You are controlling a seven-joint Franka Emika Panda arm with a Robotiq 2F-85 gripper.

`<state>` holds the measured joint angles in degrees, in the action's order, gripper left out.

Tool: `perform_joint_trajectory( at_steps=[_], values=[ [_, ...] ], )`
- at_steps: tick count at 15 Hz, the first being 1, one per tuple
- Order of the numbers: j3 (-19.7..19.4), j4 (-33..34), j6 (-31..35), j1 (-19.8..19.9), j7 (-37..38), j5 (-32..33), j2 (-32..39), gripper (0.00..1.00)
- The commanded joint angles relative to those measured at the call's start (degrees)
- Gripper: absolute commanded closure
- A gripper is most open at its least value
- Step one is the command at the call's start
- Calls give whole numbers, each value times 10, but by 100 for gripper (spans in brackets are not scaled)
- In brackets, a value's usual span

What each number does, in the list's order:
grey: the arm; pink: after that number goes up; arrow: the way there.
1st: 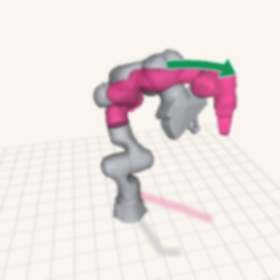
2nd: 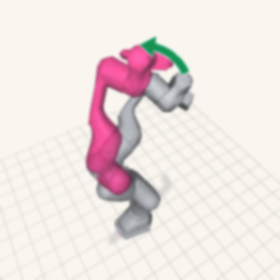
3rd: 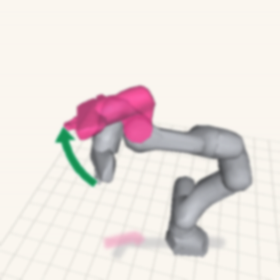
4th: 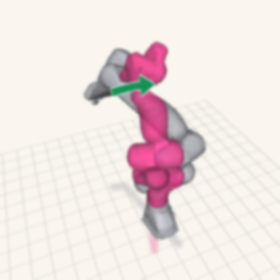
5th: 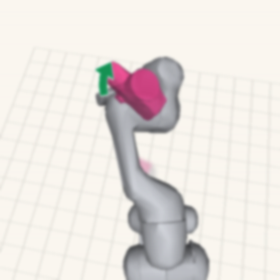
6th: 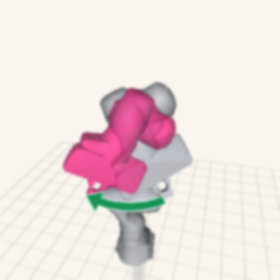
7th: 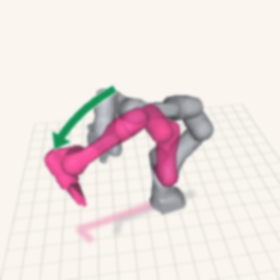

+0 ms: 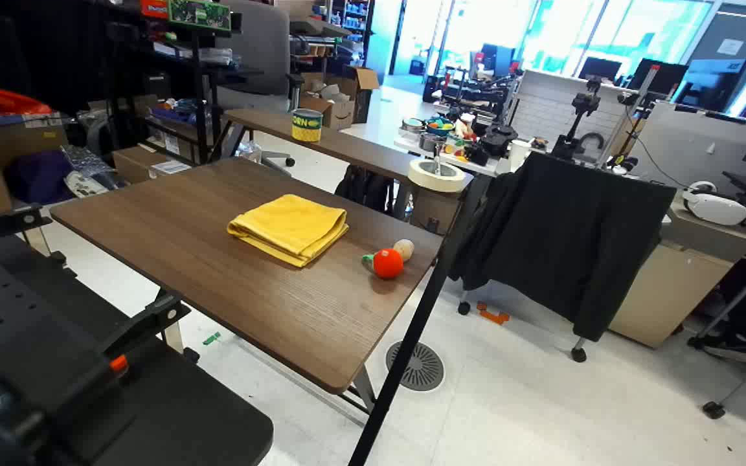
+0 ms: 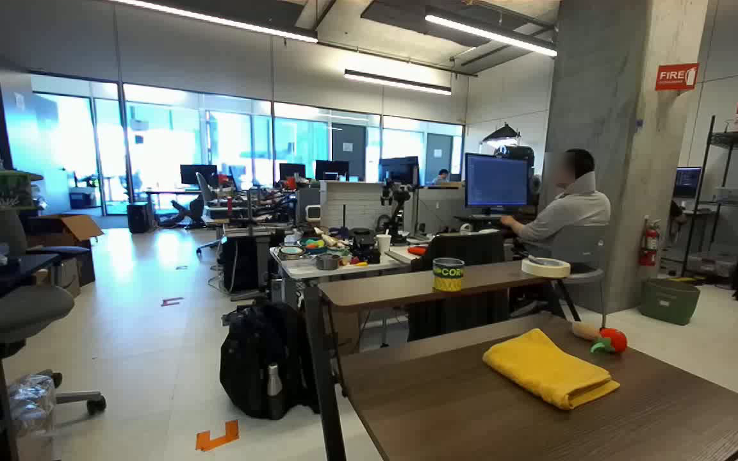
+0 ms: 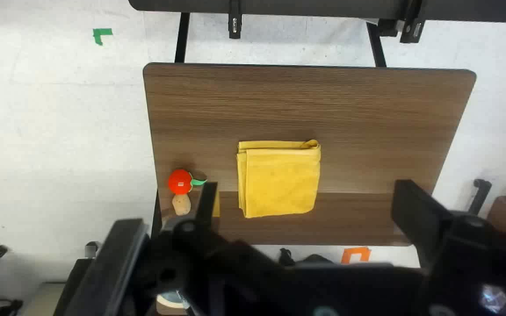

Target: Wipe the table with the yellow towel

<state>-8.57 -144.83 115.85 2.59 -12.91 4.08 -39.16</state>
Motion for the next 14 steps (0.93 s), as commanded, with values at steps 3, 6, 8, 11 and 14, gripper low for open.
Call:
perform_joint_trajectory(
  at_steps=[3,6,8,11,14],
  values=[
    [2,2,-2,2,-1,-1,0,0],
    [-2,17,9,0,8,-13,26,0],
    [7,37,47,17,52,4,108,0],
    [18,44,93,44,122,33,200,0],
    [18,76,86,55,172,44,313,0]
  ],
)
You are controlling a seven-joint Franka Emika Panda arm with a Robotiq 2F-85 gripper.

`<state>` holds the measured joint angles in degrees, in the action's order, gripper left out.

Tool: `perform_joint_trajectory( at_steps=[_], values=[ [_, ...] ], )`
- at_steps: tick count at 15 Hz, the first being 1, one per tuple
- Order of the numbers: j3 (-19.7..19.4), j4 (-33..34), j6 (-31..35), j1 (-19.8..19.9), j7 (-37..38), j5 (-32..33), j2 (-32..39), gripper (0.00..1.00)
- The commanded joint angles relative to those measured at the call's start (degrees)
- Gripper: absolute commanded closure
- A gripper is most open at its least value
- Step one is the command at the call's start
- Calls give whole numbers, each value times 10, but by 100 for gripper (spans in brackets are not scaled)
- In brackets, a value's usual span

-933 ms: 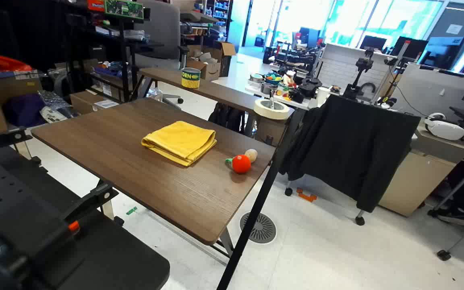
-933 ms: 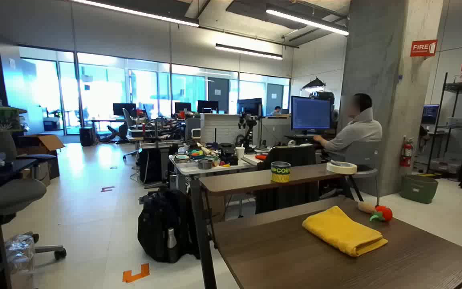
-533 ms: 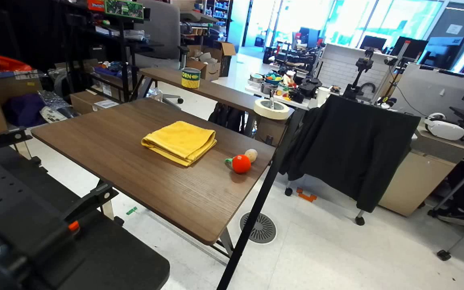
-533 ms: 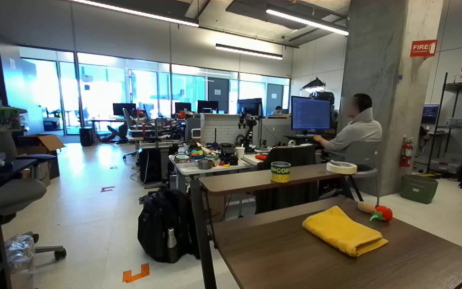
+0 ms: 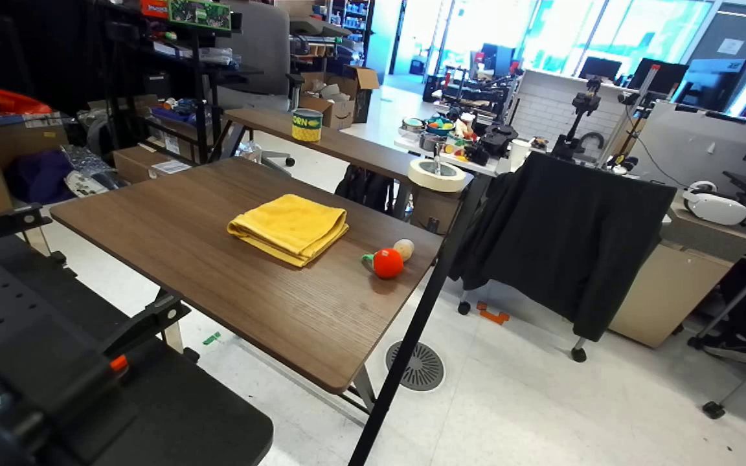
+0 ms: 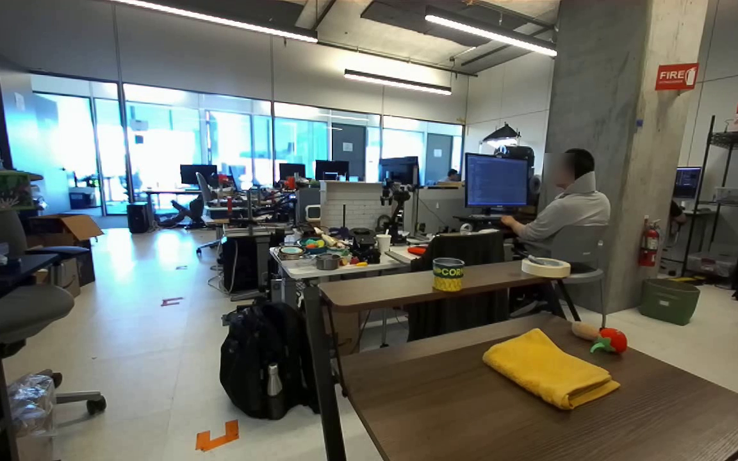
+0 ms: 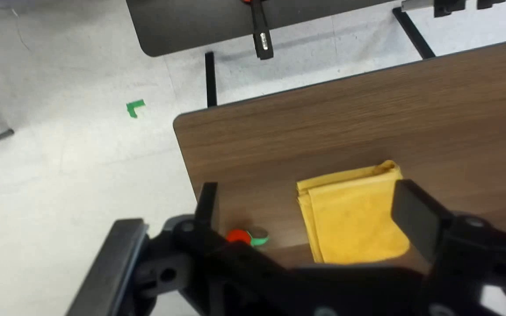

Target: Wipe the table with the yellow towel

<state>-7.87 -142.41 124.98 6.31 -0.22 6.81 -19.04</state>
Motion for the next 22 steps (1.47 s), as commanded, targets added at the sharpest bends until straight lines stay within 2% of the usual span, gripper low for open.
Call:
perform_joint_trajectory(
  at_steps=[1,2,3,6,9,11,12,14,15,17,19,20,21,22],
  values=[
    [9,67,-17,17,55,15,151,0],
    [7,87,-31,16,62,13,189,0],
    [3,33,-3,13,39,5,114,0],
    [1,69,-3,11,52,5,192,0],
    [1,80,-7,11,53,5,200,0],
    [2,79,69,11,36,-91,221,0],
    [8,94,81,7,41,-131,248,0],
    [25,135,134,-5,63,-198,322,0],
    [33,148,157,-11,85,-207,348,0],
    [31,188,193,-37,178,-155,412,0],
    [17,242,213,-73,261,-130,484,0],
    [11,275,211,-89,298,-127,519,0],
    [7,316,172,-105,335,-129,552,0],
    [19,235,203,-83,274,-142,485,0]
  ],
)
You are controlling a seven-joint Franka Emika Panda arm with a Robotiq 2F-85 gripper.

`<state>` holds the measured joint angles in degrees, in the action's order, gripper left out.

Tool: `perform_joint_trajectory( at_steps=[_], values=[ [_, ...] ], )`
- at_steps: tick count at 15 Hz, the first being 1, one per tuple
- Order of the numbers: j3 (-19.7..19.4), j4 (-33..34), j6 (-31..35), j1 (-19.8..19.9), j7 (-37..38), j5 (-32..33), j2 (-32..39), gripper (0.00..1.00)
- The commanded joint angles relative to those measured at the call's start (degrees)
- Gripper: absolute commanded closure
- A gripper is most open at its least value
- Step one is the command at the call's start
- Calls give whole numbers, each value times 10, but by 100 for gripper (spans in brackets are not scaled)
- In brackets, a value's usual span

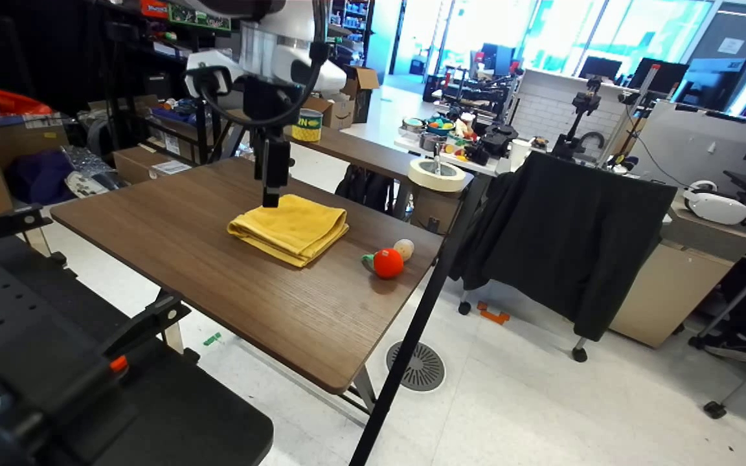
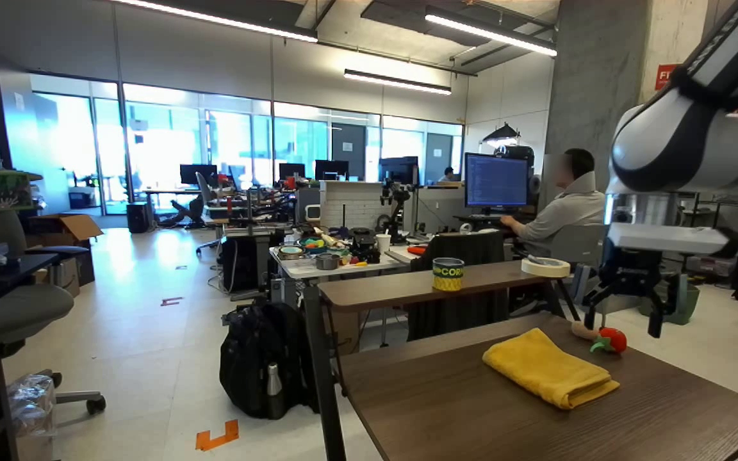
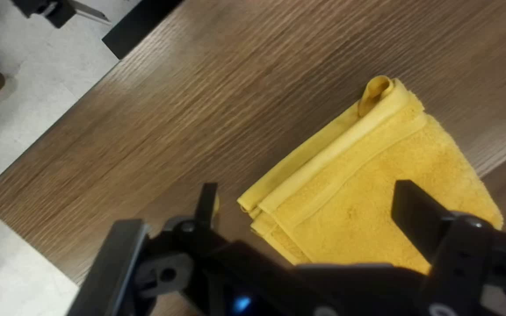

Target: Wipe the table with the yellow towel

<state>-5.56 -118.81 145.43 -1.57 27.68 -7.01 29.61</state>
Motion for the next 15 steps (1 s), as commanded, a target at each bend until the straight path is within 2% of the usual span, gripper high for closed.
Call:
perform_joint_trajectory(
  at_steps=[1,5,6,10,13,15],
  values=[
    [-6,19,-1,-14,7,-4,23,0],
    [-8,16,0,-11,4,-4,21,0],
    [5,17,-58,12,-66,8,9,0],
    [27,29,-105,52,-207,-2,6,0],
    [34,44,-150,65,-286,17,13,0],
    [21,53,-174,55,-310,59,22,0]
  ],
)
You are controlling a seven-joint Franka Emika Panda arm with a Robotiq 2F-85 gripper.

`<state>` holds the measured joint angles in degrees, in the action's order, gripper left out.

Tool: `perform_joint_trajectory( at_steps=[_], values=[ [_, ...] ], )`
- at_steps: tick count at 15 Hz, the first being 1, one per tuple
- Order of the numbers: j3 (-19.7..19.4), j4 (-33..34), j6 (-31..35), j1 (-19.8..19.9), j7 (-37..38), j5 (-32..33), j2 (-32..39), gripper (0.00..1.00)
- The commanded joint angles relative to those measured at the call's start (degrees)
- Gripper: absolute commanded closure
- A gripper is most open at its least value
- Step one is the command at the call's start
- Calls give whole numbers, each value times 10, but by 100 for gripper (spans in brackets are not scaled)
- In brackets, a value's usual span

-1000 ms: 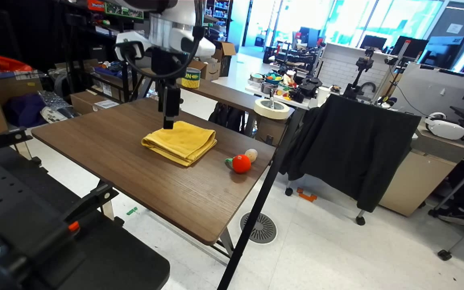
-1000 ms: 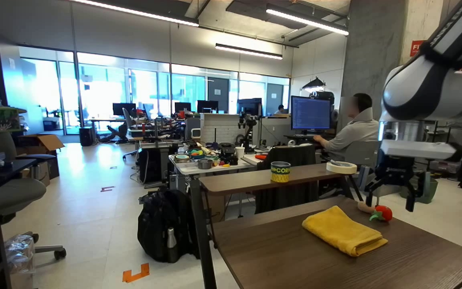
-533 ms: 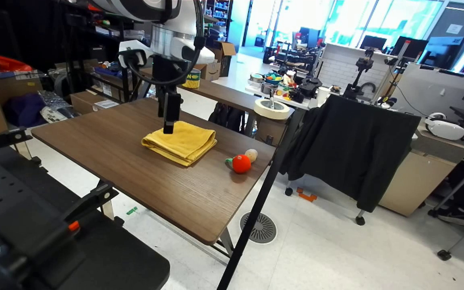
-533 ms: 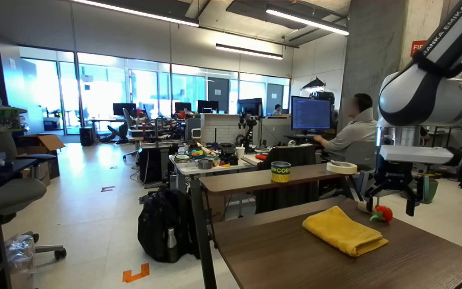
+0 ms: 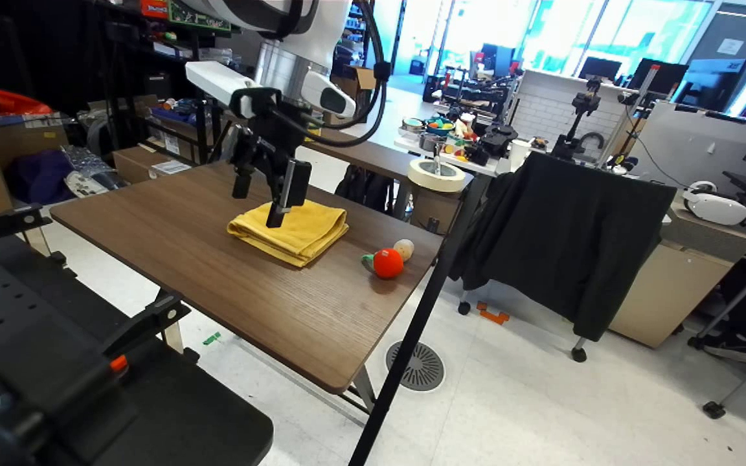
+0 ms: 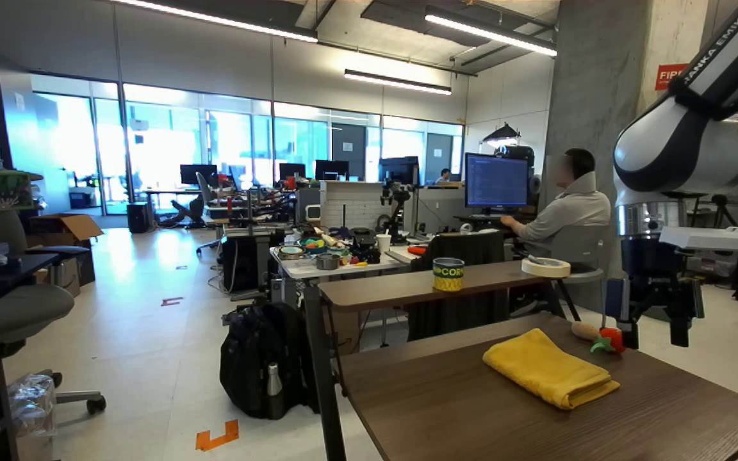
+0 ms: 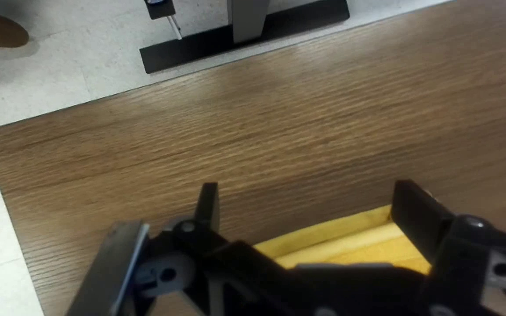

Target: Wipe the table with the yellow towel

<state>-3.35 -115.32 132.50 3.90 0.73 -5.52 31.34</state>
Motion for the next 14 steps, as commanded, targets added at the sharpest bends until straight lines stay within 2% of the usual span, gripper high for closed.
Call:
perform_joint_trajectory(
  at_steps=[1,3,4,5,6,8,10,14],
  values=[
    [-5,21,-54,-1,-55,67,5,0],
    [-5,24,-92,0,-73,96,3,0],
    [-10,15,-81,-8,-8,77,-2,0],
    [11,13,-46,8,2,21,5,0],
    [-1,11,-58,2,-23,59,2,0],
    [4,10,-54,2,-8,35,3,0],
    [11,7,44,5,-51,45,15,0],
    [1,66,161,-14,-48,101,77,0]
  ],
)
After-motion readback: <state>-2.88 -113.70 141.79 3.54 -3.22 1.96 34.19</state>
